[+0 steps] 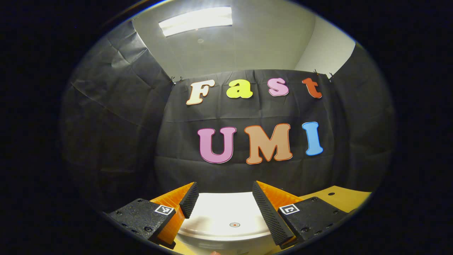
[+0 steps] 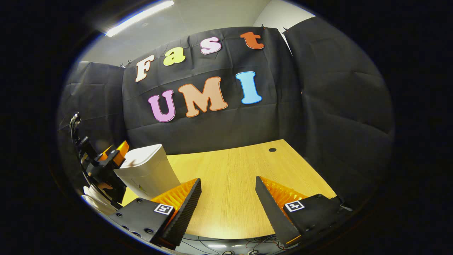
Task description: Press the lid of the desktop garbage bin to open it, pick up the crumpled paper on the desktop and throw it into the bin, then pick up the pop can on the desktop and drop it into the bin, and finally close the garbage bin lid.
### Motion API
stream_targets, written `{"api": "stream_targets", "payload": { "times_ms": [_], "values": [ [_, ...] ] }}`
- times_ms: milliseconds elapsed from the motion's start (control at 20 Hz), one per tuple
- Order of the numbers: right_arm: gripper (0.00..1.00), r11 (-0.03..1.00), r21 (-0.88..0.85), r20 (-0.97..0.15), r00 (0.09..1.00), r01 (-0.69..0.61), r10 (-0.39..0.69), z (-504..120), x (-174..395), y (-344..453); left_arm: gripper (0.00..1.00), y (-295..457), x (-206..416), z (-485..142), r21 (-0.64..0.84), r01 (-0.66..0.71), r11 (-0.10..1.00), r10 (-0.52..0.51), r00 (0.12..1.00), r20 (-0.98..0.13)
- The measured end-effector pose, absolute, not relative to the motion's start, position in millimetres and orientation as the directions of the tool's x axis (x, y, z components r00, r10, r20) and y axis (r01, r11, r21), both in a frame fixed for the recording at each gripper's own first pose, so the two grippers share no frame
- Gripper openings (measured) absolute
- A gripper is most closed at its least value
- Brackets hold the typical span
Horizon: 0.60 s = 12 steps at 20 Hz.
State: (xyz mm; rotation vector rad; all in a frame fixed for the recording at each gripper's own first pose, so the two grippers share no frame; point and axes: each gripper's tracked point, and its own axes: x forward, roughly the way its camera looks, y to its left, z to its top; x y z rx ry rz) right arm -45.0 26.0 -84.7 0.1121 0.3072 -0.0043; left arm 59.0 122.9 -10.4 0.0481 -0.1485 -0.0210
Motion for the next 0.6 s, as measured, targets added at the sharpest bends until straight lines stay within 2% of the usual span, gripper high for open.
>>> {"api": "stream_targets", "payload": {
  "times_ms": [200,450,600],
  "values": [
    [0.98,0.994,0.11,-0.275,0.961,-0.007,0.037,-72,-32,33,0.92,80,42,8,0.049,0.116,0.992,-0.12,0.989,0.087],
    [0.98,0.993,0.113,-0.195,0.979,-0.03,0.052,-47,-14,32,0.92,7,14,12,-0.048,0.205,0.978,-0.201,0.977,0.073],
    [0.98,0.992,0.129,-0.156,0.987,-0.015,0.035,-39,-9,24,0.92,-28,5,26,-0.049,0.232,0.972,-0.223,0.965,0.134]
  ]
}}
